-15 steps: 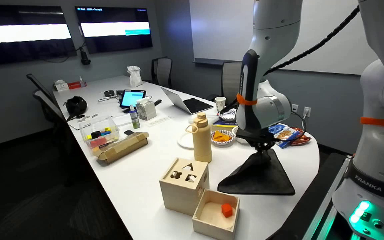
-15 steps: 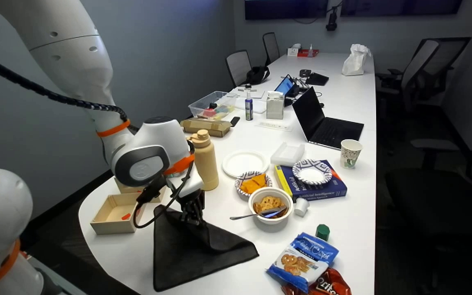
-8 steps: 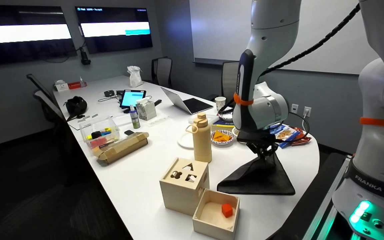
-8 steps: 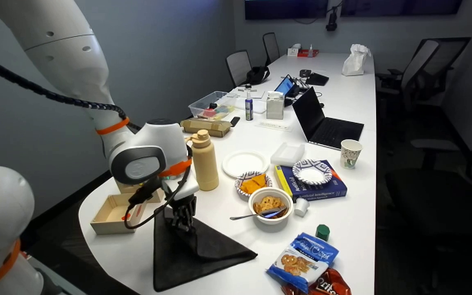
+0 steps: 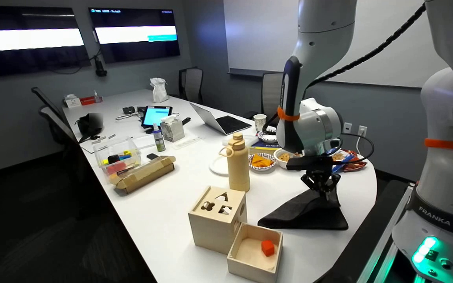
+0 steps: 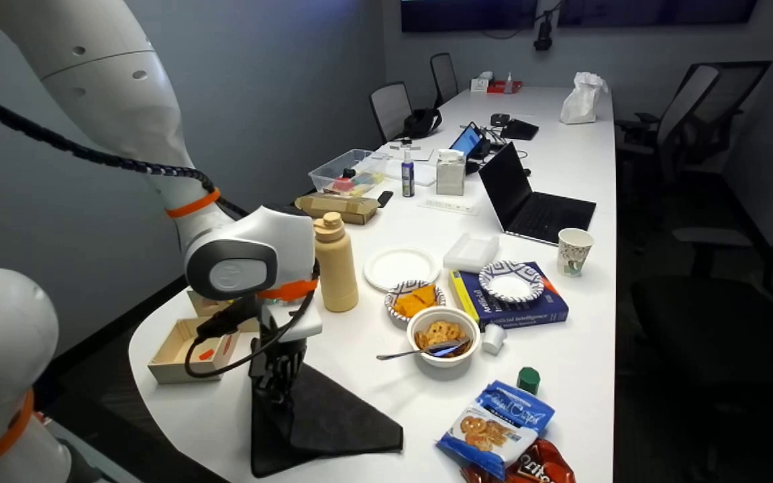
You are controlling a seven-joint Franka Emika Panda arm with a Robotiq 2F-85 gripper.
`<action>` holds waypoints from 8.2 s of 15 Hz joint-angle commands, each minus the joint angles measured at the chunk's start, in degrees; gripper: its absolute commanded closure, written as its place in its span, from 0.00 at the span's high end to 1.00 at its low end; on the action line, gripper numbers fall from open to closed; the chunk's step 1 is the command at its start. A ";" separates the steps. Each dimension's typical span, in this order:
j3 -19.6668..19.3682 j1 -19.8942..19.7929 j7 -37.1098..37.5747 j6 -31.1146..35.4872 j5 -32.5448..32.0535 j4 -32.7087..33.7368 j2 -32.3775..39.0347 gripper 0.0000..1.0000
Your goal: Fold the grey towel twice, then use it to wipe the table
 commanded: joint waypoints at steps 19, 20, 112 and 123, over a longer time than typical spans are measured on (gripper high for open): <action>23.01 -28.40 4.04 -5.03 -17.67 7.72 4.16 0.32; 23.53 -29.18 3.62 -5.04 -17.72 8.26 4.70 0.34; 34.38 -35.34 -2.57 -24.82 -11.87 28.14 8.72 0.01; 37.48 -33.90 -3.50 -19.93 -7.38 28.61 10.77 0.13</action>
